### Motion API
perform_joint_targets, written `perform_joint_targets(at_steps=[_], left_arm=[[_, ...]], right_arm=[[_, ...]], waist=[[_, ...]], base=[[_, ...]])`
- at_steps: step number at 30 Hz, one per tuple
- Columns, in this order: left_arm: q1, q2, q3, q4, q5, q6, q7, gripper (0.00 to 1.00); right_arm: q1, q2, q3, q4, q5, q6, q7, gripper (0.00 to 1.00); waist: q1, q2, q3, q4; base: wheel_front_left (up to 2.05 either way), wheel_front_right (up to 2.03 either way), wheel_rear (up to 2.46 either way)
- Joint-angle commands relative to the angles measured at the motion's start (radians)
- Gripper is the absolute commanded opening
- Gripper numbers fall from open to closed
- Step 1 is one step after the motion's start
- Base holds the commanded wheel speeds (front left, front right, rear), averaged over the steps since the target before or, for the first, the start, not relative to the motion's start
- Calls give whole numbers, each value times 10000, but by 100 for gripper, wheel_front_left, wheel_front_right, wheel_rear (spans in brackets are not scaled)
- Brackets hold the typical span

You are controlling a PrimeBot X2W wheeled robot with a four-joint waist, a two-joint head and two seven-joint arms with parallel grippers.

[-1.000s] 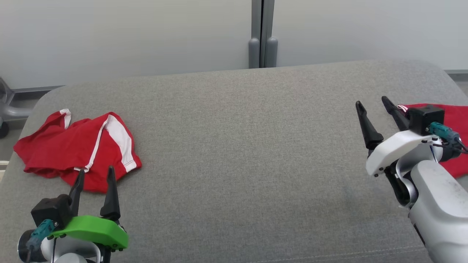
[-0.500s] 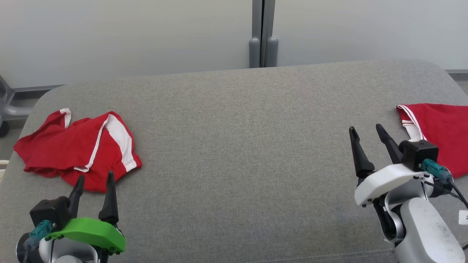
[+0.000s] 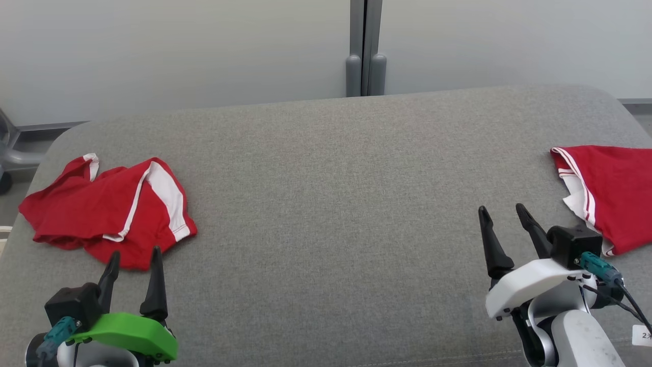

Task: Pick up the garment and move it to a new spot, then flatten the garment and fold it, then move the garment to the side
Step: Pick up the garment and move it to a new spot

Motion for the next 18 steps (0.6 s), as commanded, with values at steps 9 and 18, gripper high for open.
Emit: perform_joint_targets(at_steps=[9,18], left_arm=[[253,95,23,26,-24,43,-76,100],[172,75,3,125,-46,-16,-91,100]], right_arm=[[374,112,129,-314,25,-15,232,100],[371,127,131,-335,151,-15,237,100]], waist=[[1,0,-21,-22],[1,0,5,82]], base=[[0,0,0],[0,0,0]])
